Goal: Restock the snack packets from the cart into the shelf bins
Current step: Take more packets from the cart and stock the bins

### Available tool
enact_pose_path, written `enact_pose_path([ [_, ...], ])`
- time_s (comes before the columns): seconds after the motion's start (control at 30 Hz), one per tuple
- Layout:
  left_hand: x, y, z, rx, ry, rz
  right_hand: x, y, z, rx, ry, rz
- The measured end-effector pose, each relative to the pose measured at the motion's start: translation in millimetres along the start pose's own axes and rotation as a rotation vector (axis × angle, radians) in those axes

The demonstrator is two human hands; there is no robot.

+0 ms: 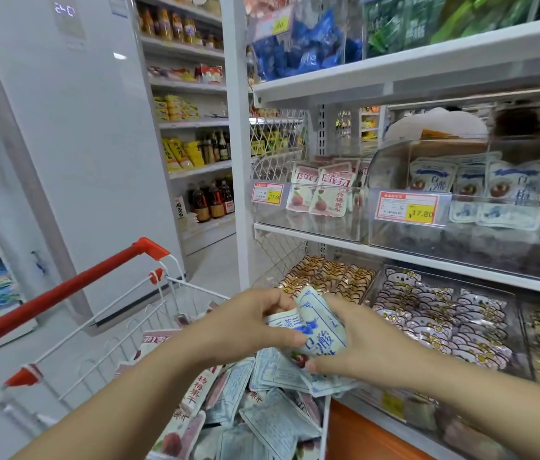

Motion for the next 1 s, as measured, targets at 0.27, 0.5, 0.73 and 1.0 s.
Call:
enact_pose_path([
  [0.27, -15, -2, 6, 0.212, -0.46, -0.303, -3, 5, -12, 0.273, -0.046, 0.008],
  [0.5, -40, 12, -6, 0.415, -0.788, -0.554, -2, 9, -23, 0.45, -0.107, 0.022],
  [0.73, -18, 42, 11, -0.039, -0.465, -0.121, 5, 3, -16, 0.38, -0.077, -0.006],
  [1.0, -13, 35, 22, -0.201, -0.152, -0.023, -5, 13, -21, 0.124, 0.013, 0.086],
])
Point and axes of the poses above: each hand's wrist, its own x-axis towards the middle knuckle, its own z-axis out of the back of the hand, y = z × x, the point moved 6 cm from there along x, towards the middle knuckle, and after that the axes turned 9 degrees about -z, right-handed, at the moved point
